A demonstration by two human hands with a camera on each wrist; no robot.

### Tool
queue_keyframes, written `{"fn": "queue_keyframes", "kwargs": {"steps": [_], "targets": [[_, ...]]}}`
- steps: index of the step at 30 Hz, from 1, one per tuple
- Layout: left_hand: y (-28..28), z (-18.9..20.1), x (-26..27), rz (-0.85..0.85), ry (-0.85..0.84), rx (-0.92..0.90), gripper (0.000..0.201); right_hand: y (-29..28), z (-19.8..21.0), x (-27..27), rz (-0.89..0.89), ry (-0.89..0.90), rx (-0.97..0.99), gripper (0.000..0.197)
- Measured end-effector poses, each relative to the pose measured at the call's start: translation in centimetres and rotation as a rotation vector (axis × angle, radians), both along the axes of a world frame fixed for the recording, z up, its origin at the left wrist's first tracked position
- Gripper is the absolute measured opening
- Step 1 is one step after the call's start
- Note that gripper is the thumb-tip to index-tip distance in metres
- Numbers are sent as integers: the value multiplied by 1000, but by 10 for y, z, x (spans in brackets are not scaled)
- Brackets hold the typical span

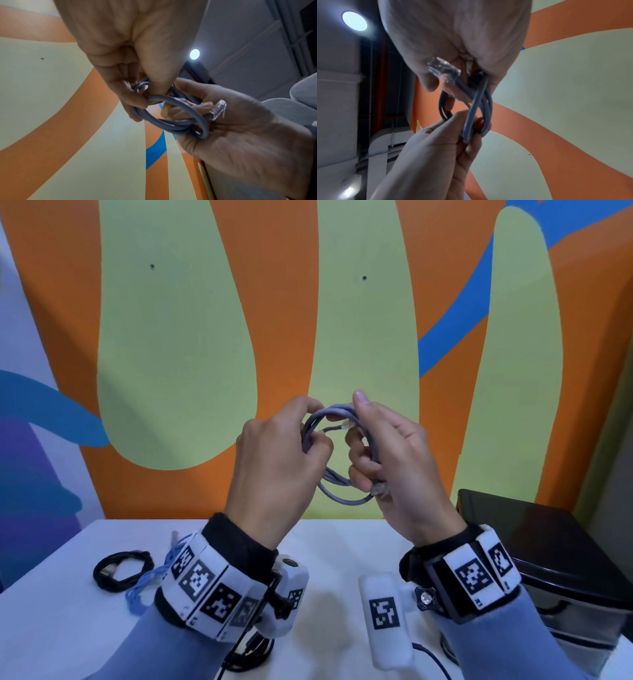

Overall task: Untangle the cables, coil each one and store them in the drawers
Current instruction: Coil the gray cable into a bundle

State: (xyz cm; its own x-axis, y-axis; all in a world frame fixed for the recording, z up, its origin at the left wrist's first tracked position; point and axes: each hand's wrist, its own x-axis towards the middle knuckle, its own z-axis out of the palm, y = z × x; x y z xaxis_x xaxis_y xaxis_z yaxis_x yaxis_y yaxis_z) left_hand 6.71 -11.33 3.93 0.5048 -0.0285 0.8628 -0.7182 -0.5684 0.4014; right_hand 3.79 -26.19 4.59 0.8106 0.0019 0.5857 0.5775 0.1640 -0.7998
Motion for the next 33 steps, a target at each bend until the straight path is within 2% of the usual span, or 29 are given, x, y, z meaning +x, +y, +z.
{"fn": "queue_keyframes", "kwargs": {"steps": [4,9,12,13,16,17,20,23,25,27,28,30,33], "targets": [[4,-3,6,6,29,-74,18,2,2,-4,60,12,-63,34],[7,-4,9,-4,92,-154,23,2,-1,-4,168,-19,-63,68],[10,0,9,-59,179,-269,20,-5,-9,9,94,-48,-135,89],[12,0,11,-77,198,-301,19,-6,-12,11,58,-42,-156,83],[14,0,14,-106,221,-346,25,3,-13,13,21,-9,-124,22],[13,0,14,-121,232,-363,27,6,-12,13,32,16,-83,11],[8,-1,14,-233,311,-483,24,13,-10,11,43,74,44,20],[7,2,12,-453,471,-590,11,13,-7,9,84,94,158,21],[9,6,10,-702,594,-676,27,13,-6,9,140,107,267,20],[13,8,10,-932,678,-860,47,12,-5,10,176,98,384,19],[14,8,11,-1015,695,-950,48,12,-4,11,189,86,440,20],[14,6,16,-1037,706,-1049,34,10,-3,12,218,60,542,22],[8,-1,20,-919,746,-1091,29,7,-2,14,203,24,635,24]]}}
